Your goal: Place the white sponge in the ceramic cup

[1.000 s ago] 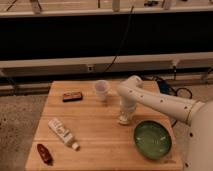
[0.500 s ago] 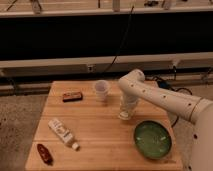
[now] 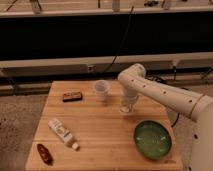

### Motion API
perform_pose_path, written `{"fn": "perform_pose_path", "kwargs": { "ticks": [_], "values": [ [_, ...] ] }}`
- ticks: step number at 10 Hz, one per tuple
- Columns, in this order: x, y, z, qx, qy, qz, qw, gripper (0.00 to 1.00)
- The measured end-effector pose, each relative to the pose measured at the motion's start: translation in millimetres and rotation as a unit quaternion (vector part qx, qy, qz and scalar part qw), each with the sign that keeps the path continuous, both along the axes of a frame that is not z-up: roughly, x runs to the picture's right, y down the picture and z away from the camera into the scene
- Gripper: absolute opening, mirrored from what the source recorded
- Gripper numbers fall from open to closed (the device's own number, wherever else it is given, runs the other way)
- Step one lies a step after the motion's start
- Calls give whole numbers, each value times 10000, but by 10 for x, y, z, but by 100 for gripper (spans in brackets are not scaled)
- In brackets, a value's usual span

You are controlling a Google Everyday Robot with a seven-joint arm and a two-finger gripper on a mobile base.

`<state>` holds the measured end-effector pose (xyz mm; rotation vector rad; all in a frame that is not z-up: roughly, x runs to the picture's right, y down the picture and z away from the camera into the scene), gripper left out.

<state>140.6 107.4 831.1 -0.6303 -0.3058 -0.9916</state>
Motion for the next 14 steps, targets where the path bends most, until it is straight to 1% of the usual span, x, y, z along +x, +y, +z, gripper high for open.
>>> {"fn": "perform_pose_path", "kwargs": {
  "ticks": [2,4,7,11,12,13,14],
  "values": [
    [-58,-187,57,136,-19,-55,9999,0],
    [-74,-260,42,199,-19,-85,9998,0],
    [-212,-453,55,358,-103,-262,9990,0],
    [-336,-672,31,571,-260,-539,9966,0],
    [-436,-743,7,625,-339,-630,9955,0],
    [-513,-782,-1,655,-396,-680,9947,0],
    [-521,-798,2,675,-414,-724,9942,0]
  ]
}}
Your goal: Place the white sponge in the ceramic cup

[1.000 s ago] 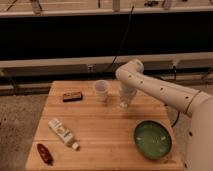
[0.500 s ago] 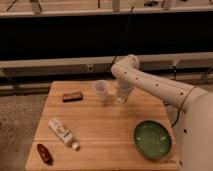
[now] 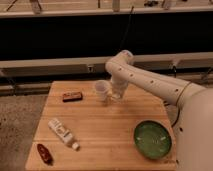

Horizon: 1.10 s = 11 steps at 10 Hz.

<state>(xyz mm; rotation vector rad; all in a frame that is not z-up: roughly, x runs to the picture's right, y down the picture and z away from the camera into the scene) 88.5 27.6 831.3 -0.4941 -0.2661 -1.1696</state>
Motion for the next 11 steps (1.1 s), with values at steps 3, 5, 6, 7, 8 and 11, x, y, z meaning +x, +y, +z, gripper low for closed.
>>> {"fn": "perform_pose_path", "kwargs": {
  "ticks": [3,5,6,7,8,11],
  "values": [
    [-118,-124,-12,106,-158,-141,9997,0],
    [-187,-173,-16,129,-265,-231,9993,0],
    [-232,-209,-17,148,-328,-281,9990,0],
    [-267,-232,-21,151,-378,-303,9987,0],
    [-277,-250,-11,152,-425,-335,9984,0],
    [-339,-295,15,147,-537,-395,9977,4]
  ]
}}
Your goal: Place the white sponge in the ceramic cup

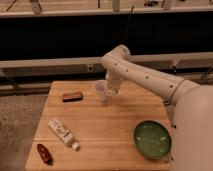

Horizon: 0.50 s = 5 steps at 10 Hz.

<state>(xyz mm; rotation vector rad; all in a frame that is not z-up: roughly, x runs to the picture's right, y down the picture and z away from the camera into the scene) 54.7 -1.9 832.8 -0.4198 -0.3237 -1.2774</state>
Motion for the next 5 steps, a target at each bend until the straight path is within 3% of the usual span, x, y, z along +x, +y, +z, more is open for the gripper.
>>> {"fn": "perform_pose_path", "kwargs": {
  "ticks": [5],
  "values": [
    [-97,-35,21,-30,-175,-135,9998,6]
  ]
}}
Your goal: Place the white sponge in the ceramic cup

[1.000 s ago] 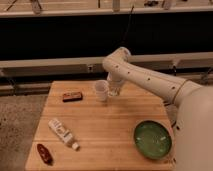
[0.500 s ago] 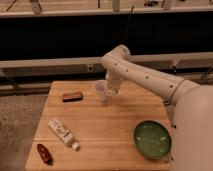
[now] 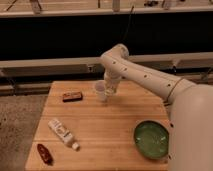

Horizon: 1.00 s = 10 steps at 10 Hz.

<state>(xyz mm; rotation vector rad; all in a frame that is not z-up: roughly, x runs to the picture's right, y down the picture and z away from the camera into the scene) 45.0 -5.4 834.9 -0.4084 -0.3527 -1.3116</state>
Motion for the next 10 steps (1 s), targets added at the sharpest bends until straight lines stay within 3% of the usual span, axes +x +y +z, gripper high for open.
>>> {"fn": "perform_pose_path", "kwargs": {
  "ticks": [1,5,6,7,9,10],
  "values": [
    [-23,-16,8,7,-34,-26,10000,7],
    [-70,-53,31,4,-141,-113,9998,31],
    [-83,-64,33,15,-153,-121,9998,33],
    [-105,-71,42,24,-178,-142,9997,32],
    [-121,-98,52,47,-219,-167,9996,18],
    [-129,-108,59,58,-230,-166,9996,18]
  ]
}}
